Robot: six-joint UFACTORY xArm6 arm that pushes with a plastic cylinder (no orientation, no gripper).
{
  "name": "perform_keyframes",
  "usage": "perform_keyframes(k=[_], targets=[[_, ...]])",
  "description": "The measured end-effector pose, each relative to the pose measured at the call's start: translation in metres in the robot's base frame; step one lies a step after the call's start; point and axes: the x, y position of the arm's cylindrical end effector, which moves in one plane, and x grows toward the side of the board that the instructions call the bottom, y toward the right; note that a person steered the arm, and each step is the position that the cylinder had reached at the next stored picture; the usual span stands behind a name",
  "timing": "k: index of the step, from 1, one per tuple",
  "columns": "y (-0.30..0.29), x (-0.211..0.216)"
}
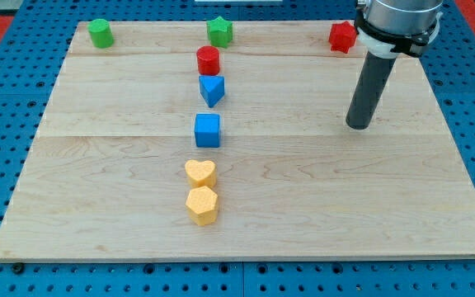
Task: Push the red star parallel to the right of the yellow heart
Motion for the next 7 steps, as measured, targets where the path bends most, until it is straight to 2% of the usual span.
perform_keyframes(k=[2,3,4,5,6,7], targets=[[-0.015,-0.059],[0.041,-0.090],[0.088,-0.151],[0.110,-0.191],[0.019,-0.224],[-0.018,-0.215]])
